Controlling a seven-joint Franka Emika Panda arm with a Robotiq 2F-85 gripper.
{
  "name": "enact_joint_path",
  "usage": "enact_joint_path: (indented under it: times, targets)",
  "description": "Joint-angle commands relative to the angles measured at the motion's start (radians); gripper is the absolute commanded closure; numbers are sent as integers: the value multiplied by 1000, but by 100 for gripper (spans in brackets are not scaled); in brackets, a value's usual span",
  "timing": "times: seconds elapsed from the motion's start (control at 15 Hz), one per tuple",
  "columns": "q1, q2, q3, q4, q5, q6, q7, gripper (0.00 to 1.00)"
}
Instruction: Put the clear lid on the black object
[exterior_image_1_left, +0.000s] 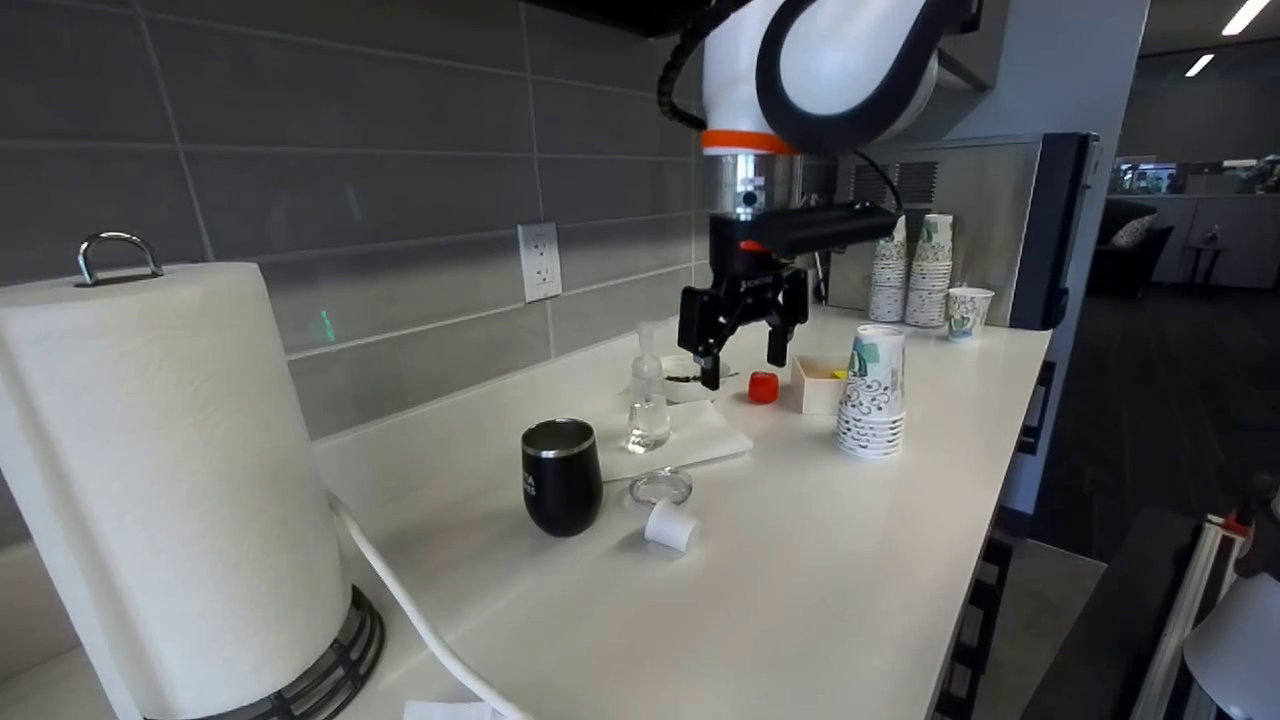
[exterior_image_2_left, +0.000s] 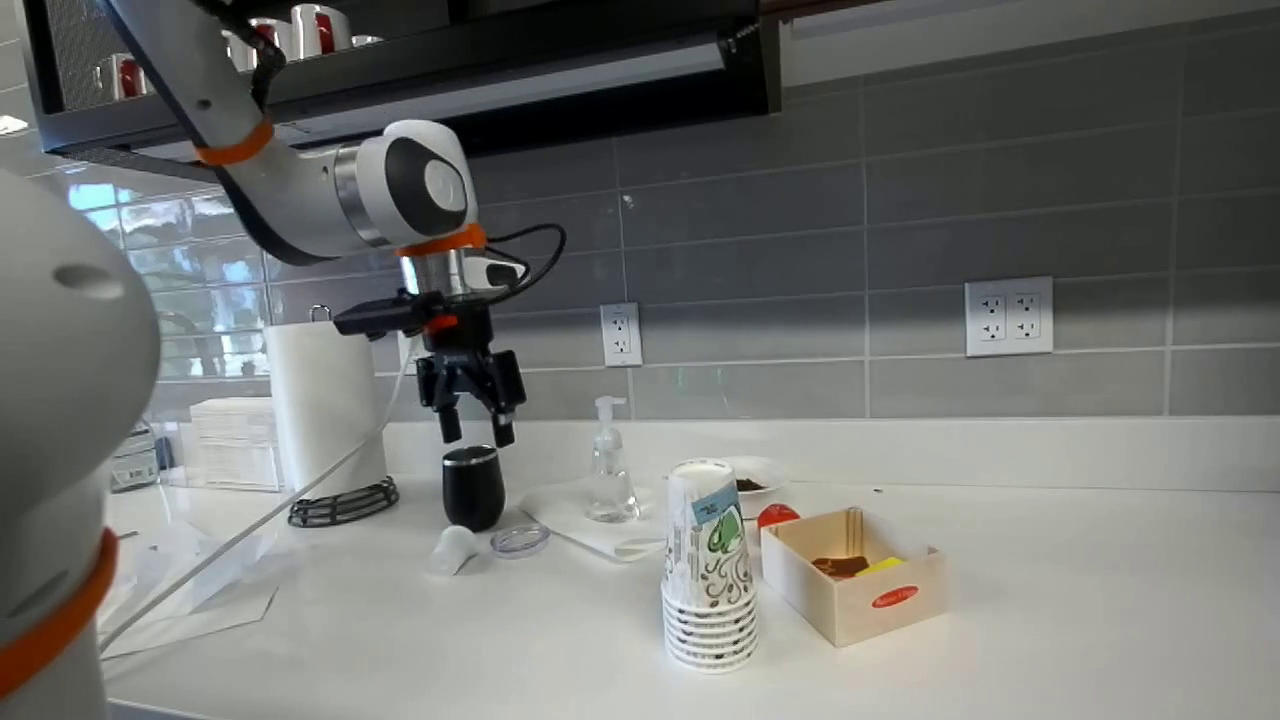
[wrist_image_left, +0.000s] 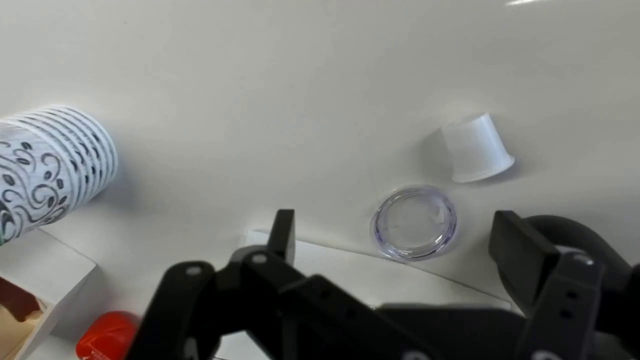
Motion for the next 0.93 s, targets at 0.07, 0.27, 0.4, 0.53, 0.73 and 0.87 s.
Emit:
enact_joint_path:
  times: [0.07,0.27,0.4,0.53,0.73,0.87]
  targets:
    - [-13,86,7,-41,-56,203,130,0]
    - [-14,152,6,-52,-125,315,208,0]
    - [-8,206,-4,-42,-171,360,254,0]
    - [-19,258,2,-28,-235,388,308,0]
    - [-11,337,-15,1,-284,415,346,0]
    - [-5,380,-24,24,-291,422,354,0]
